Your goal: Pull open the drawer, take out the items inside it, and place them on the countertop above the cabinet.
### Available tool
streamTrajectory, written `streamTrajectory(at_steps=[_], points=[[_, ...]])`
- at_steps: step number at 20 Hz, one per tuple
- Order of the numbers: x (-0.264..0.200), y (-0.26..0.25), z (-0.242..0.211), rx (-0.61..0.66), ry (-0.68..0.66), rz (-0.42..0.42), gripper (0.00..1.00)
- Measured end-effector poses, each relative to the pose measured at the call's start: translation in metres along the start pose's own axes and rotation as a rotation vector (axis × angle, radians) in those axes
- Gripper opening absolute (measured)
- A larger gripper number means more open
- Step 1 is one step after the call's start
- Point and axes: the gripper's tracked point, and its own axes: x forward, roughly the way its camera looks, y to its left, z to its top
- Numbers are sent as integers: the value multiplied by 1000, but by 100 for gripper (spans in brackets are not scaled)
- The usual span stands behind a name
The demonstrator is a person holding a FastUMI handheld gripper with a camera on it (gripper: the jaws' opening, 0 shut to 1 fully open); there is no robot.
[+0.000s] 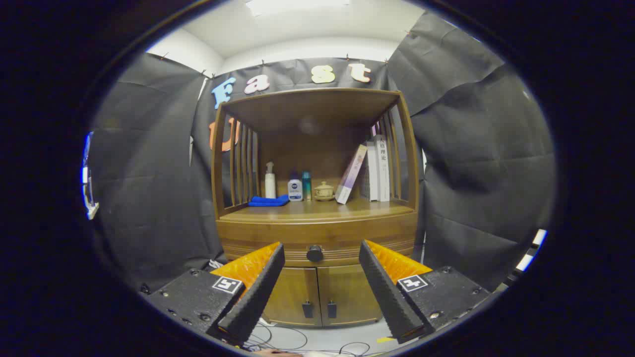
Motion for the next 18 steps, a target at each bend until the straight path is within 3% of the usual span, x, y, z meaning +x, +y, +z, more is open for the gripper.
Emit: streamTrajectory(at_steps=[18], points=[[-1,11,4,-16,5,7,99]])
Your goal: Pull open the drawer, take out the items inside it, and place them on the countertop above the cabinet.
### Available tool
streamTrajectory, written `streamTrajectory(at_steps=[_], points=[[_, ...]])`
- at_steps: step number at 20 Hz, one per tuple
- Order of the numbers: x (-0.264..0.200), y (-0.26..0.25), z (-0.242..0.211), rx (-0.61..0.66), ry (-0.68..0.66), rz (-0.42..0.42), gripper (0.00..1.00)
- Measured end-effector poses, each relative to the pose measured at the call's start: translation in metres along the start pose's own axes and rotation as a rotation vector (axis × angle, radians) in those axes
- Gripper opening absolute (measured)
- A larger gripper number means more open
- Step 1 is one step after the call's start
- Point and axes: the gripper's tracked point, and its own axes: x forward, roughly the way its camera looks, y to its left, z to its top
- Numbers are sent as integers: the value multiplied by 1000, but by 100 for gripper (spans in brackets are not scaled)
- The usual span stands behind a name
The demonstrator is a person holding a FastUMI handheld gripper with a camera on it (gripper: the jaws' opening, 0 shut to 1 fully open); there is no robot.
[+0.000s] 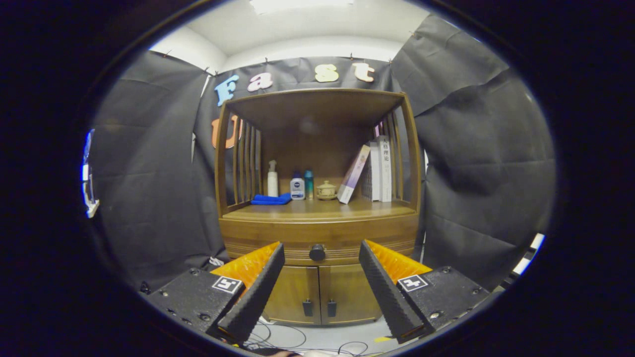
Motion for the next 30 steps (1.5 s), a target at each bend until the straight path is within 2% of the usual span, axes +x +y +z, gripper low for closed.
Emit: streamTrajectory(at_steps=[5,10,16,22,27,28,30], points=[[6,-3,-8,0,10,-12,99],[33,2,-27,-3,48,-4,99],[100,18,-36,-35,49,21,99],[185,2,-68,-80,100,-17,99],[227,-6,-104,-86,170,-44,99],[231,-10,-108,-83,180,-54,97],[229,-10,-107,-102,156,-74,79]])
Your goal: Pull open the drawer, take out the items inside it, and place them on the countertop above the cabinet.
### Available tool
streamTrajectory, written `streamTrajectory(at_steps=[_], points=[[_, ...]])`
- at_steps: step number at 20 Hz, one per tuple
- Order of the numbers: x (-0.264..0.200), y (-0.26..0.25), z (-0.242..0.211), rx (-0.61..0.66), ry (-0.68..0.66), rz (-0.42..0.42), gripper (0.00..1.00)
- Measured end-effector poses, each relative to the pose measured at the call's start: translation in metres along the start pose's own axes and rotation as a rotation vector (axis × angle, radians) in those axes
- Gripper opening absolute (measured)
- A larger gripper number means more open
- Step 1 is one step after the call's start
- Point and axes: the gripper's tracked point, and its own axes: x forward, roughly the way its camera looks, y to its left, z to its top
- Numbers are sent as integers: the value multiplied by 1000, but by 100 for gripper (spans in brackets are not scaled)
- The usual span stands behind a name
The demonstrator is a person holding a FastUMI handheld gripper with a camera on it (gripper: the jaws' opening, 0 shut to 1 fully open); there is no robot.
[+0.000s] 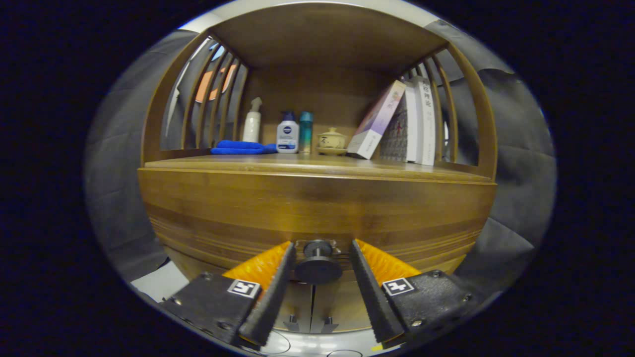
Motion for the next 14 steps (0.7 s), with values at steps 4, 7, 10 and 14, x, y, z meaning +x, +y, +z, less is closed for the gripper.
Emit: streamTrajectory(at_steps=[4,7,10,14], points=[[0,2,-4,1,-9,-18,50],[-1,0,-3,-2,12,-7,43],[-5,1,-5,3,29,-2,39],[-27,2,-11,2,43,4,38]])
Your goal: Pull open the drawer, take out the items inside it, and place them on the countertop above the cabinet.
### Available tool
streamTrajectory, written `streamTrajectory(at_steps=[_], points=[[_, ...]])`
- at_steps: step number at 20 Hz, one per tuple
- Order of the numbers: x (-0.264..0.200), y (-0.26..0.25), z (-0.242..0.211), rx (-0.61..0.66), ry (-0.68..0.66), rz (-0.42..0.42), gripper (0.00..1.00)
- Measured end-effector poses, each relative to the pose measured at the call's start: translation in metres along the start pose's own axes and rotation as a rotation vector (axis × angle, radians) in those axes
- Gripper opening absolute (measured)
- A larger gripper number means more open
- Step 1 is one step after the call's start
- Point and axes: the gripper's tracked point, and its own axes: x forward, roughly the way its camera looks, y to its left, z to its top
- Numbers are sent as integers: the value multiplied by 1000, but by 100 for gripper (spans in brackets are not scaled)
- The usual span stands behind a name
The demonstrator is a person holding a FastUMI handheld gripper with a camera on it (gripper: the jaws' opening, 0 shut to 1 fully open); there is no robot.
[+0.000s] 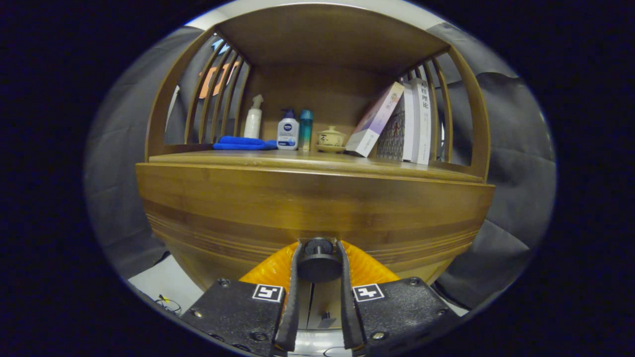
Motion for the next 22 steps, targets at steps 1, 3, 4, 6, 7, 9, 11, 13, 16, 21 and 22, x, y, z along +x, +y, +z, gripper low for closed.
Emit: streamTrajectory(at_steps=[1,3,4,6,7,9,11,13,16,21,22], points=[[-9,0,-2,3,1,4,38],[-24,-1,-6,-8,-1,6,38],[-27,0,-7,-16,-2,7,38],[-51,-1,-13,-14,1,9,38],[-59,-1,-15,-5,3,11,38],[-73,-2,-19,-2,3,13,38],[-85,-6,-22,11,-2,15,38],[-95,-9,-25,16,2,9,38],[-106,-12,-28,7,11,10,38],[-123,-14,-34,13,30,9,38],[-126,-15,-38,11,34,8,38]])
